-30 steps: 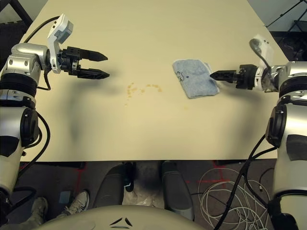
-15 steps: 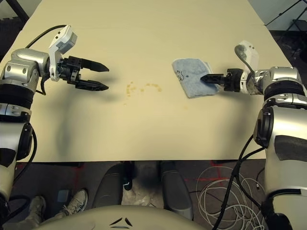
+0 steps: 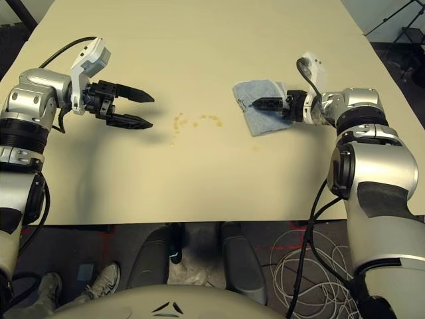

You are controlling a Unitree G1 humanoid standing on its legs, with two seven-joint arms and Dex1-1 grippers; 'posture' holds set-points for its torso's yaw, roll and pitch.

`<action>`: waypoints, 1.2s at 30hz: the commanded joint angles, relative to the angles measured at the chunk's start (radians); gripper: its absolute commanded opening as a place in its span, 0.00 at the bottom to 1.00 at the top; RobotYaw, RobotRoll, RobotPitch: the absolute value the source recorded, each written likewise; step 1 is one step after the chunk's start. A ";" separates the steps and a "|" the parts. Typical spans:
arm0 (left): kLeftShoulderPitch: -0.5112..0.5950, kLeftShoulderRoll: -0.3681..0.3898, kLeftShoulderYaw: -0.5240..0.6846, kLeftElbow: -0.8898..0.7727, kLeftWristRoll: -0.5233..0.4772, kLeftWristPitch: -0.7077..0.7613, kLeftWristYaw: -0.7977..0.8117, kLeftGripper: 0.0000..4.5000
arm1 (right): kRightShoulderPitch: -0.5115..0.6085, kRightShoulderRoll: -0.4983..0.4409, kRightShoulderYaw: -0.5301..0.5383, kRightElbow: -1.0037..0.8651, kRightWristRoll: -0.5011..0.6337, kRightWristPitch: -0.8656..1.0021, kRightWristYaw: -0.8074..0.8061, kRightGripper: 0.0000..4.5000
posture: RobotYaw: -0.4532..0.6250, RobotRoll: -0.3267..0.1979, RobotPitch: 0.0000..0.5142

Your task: Wipe the water off the table with a rag.

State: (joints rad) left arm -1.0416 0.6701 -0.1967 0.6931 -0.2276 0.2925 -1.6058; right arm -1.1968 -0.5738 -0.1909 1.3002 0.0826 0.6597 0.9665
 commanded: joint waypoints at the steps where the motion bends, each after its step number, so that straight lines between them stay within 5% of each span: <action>1: 0.006 -0.008 0.007 0.024 0.019 -0.015 -0.004 1.00 | 0.030 -0.017 -0.021 0.006 0.010 -0.020 -0.067 0.53 | 0.49 0.62 0.47; 8: -0.017 -0.023 0.005 0.065 0.032 -0.039 -0.008 1.00 | -0.012 -0.017 -0.046 -0.043 0.054 0.037 -0.117 0.01 | 0.47 0.62 0.45; 15: -0.036 -0.026 -0.008 0.081 0.025 -0.054 -0.009 1.00 | -0.042 0.070 -0.062 -0.340 0.168 0.265 -0.136 0.01 | 0.43 0.62 0.44; 23: -0.054 -0.022 -0.017 0.117 0.010 -0.063 -0.009 1.00 | 0.112 0.347 -0.111 -0.946 0.321 0.646 -0.397 0.01 | 0.42 0.62 0.43; 28: -0.062 0.005 -0.032 0.114 -0.012 -0.052 -0.009 1.00 | 0.187 0.488 -0.097 -1.066 0.347 0.703 -0.510 0.01 | 0.44 0.62 0.43; 36: -0.047 0.028 -0.044 0.104 -0.024 -0.046 -0.009 1.00 | 0.232 0.584 -0.066 -1.099 0.372 0.708 -0.576 0.01 | 0.45 0.62 0.44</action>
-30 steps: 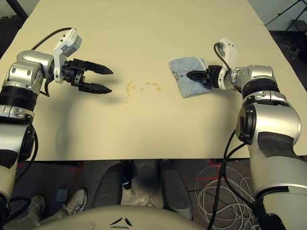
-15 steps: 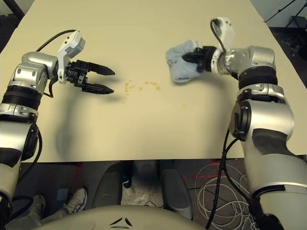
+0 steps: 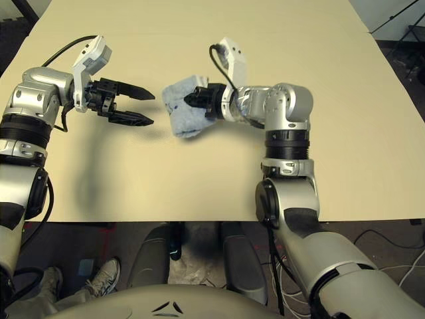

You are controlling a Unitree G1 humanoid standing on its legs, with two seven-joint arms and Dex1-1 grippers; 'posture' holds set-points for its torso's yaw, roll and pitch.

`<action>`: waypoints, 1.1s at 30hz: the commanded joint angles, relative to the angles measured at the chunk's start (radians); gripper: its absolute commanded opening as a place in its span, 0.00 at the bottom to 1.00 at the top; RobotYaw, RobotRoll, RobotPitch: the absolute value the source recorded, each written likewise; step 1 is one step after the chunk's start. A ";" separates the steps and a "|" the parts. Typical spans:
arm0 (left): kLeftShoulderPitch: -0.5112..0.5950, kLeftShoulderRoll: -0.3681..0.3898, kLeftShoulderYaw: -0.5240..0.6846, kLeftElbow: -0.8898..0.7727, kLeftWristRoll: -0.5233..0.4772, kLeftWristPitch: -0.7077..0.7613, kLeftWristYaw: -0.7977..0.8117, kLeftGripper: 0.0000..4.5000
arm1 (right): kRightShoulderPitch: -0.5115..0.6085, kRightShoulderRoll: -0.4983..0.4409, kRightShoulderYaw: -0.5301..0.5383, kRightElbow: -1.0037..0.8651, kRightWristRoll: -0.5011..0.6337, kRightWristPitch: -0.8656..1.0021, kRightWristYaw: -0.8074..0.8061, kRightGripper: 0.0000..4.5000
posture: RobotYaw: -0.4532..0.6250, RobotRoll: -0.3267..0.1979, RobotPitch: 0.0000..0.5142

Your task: Wipe the water off the table with a rag.

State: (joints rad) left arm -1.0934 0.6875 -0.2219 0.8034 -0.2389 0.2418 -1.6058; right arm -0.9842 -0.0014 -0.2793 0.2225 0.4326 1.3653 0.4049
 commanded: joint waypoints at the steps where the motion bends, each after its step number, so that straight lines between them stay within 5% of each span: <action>1: 0.008 0.010 -0.018 -0.008 -0.013 0.006 -0.009 1.00 | 0.024 0.017 0.030 -0.016 0.022 -0.008 -0.016 0.01 | 0.45 0.62 0.44; 11: 0.002 -0.010 -0.014 0.004 -0.004 0.010 -0.009 1.00 | 0.058 0.006 0.089 0.120 -0.016 -0.139 -0.054 0.01 | 0.44 0.62 0.48; 21: -0.022 -0.037 -0.006 0.044 0.018 -0.011 -0.009 1.00 | 0.127 -0.028 0.106 0.055 -0.016 -0.131 -0.096 0.01 | 0.42 0.62 0.47; 33: -0.028 -0.056 -0.016 0.080 0.034 -0.049 -0.009 1.00 | 0.181 -0.286 0.009 0.017 -0.005 -0.070 -0.101 0.01 | 0.40 0.62 0.46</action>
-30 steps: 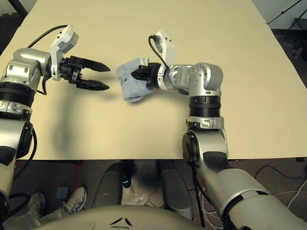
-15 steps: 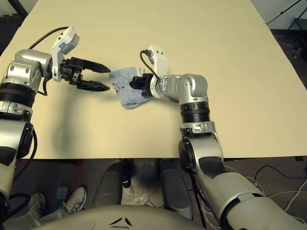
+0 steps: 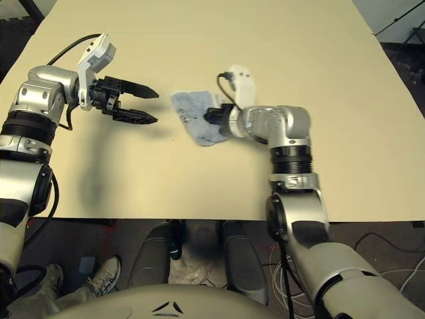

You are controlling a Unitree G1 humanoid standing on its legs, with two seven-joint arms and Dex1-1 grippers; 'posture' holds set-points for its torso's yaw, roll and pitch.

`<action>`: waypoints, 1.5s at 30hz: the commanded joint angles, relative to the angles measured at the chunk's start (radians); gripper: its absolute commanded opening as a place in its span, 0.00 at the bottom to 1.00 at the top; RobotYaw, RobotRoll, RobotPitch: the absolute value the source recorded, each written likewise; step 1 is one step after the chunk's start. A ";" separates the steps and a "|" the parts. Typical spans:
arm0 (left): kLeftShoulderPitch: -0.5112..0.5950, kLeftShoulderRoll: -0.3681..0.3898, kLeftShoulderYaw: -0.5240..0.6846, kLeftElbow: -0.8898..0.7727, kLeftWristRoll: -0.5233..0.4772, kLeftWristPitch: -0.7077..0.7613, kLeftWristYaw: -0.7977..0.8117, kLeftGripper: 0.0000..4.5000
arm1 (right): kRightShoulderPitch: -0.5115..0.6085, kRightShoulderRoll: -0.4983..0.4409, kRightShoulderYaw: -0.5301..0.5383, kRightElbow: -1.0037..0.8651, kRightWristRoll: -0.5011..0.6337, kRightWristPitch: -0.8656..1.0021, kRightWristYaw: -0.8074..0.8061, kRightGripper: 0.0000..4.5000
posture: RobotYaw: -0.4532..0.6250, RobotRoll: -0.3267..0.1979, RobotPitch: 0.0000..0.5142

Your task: Wipe the water off the table with a rag.

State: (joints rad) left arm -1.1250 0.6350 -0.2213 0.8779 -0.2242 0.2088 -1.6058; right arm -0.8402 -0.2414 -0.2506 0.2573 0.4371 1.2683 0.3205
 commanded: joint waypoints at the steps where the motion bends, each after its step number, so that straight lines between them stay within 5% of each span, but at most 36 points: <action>1: 0.003 -0.005 -0.016 0.009 0.020 -0.018 -0.009 1.00 | 0.044 -0.067 -0.024 -0.023 -0.009 0.033 -0.016 0.01 | 0.39 0.62 0.46; 6: -0.009 -0.014 -0.015 0.024 0.026 -0.025 -0.009 1.00 | 0.026 -0.078 -0.030 -0.051 0.020 0.037 -0.018 0.01 | 0.39 0.62 0.45; 17: -0.024 -0.001 -0.031 0.043 0.022 -0.030 -0.009 1.00 | -0.036 0.277 -0.023 -0.261 0.123 0.220 -0.100 0.01 | 0.40 0.62 0.46; 25: -0.015 0.004 -0.031 0.036 0.018 -0.024 -0.009 1.00 | 0.015 0.377 0.073 -0.239 0.108 0.199 -0.111 0.01 | 0.41 0.62 0.48; 32: 0.000 0.005 -0.028 0.023 0.014 -0.018 -0.009 1.00 | 0.075 0.271 0.137 -0.190 0.078 0.142 -0.087 0.01 | 0.41 0.62 0.50; 45: -0.005 -0.012 -0.021 0.044 0.024 -0.028 -0.009 1.00 | 0.230 -0.140 0.024 -0.252 0.083 0.159 -0.016 0.01 | 0.37 0.62 0.51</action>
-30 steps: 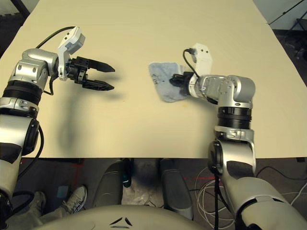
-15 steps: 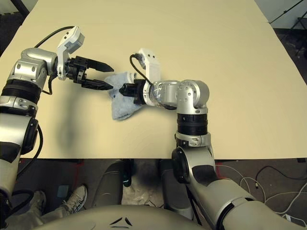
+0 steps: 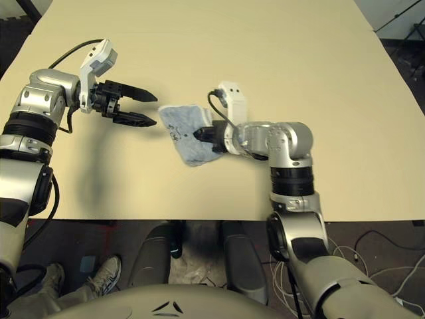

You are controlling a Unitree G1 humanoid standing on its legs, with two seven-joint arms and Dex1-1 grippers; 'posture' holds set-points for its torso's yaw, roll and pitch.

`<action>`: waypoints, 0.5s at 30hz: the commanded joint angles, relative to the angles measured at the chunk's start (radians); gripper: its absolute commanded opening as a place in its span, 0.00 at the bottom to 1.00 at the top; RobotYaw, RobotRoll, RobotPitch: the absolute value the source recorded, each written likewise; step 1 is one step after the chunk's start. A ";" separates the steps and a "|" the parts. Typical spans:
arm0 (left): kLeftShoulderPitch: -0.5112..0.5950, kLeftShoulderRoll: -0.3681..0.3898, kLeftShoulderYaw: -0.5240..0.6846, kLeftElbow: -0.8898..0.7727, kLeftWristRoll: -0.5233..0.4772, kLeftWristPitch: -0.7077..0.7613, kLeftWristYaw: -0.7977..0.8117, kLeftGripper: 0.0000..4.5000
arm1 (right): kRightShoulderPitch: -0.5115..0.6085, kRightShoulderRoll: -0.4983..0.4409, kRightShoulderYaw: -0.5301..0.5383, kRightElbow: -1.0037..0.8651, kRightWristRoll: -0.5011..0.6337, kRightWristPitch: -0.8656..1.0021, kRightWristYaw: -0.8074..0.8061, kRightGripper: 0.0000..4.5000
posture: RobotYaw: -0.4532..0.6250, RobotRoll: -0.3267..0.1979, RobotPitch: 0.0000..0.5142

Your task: Wipe the water off the table with a rag.

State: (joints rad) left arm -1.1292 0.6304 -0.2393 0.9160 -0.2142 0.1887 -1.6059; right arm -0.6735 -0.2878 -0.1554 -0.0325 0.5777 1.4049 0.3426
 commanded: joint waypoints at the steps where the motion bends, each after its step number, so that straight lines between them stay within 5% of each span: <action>1: -0.002 -0.010 -0.002 0.010 0.016 -0.010 -0.008 1.00 | 0.074 -0.120 -0.083 0.038 -0.056 0.019 -0.032 0.01 | 0.37 0.62 0.51; 7: -0.012 -0.021 -0.004 0.023 0.022 -0.019 -0.008 1.00 | 0.151 -0.219 -0.151 -0.012 -0.038 0.035 -0.020 0.01 | 0.36 0.62 0.51; 15: -0.037 -0.039 -0.001 0.058 0.033 -0.040 -0.008 1.00 | 0.103 -0.244 -0.161 0.013 -0.037 -0.038 -0.018 0.01 | 0.35 0.62 0.49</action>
State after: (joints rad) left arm -1.1507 0.5966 -0.2374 0.9609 -0.1961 0.1612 -1.6060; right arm -0.5705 -0.5199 -0.2948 -0.0429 0.5759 1.3781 0.3562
